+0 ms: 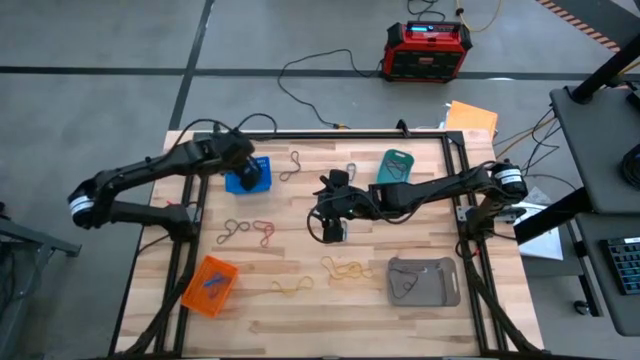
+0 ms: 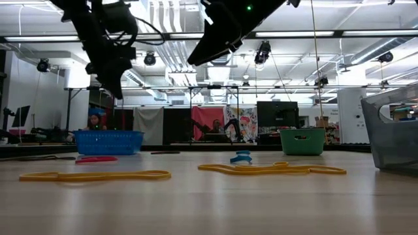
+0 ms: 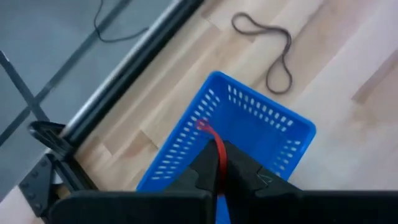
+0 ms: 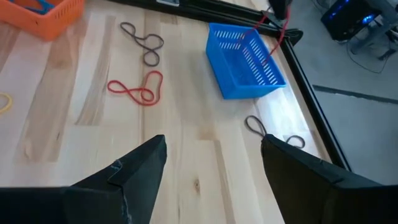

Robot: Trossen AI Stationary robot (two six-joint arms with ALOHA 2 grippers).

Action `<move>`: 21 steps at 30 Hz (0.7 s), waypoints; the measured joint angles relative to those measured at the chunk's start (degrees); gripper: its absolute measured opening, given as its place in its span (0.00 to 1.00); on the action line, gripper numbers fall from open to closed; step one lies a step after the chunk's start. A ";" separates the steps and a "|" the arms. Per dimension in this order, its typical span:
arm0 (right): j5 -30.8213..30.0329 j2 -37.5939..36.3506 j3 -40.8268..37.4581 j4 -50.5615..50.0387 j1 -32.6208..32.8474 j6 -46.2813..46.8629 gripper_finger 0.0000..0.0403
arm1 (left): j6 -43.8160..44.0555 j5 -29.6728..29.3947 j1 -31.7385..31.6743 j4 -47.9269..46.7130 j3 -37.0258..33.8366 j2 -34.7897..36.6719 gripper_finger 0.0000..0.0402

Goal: Sort rubber bands into baskets
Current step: Put the bottom orange rubber band into the left blue bin

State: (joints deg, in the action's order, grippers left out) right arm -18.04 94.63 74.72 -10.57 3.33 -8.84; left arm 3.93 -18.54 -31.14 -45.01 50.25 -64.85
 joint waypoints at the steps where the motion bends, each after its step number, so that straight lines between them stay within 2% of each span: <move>1: 0.00 0.00 0.00 0.02 0.00 0.00 0.63 | 0.01 0.05 0.00 0.08 -0.27 -0.55 0.00; 11: 0.00 0.00 -0.10 -0.02 0.00 0.17 0.63 | 0.57 -0.05 0.00 0.47 -1.67 -5.99 0.00; 16: 0.00 0.02 -0.17 -0.52 0.00 0.68 0.63 | 1.46 -2.79 -0.11 -2.38 -1.67 -7.63 0.00; 21: 0.00 0.09 -0.37 -1.18 0.00 1.47 0.63 | 4.32 -2.92 -0.09 -2.68 -1.67 -8.64 0.00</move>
State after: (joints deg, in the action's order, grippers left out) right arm -18.04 94.72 74.35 -11.75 3.33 -7.37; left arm 8.25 -21.46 -31.23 -47.70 48.58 -73.49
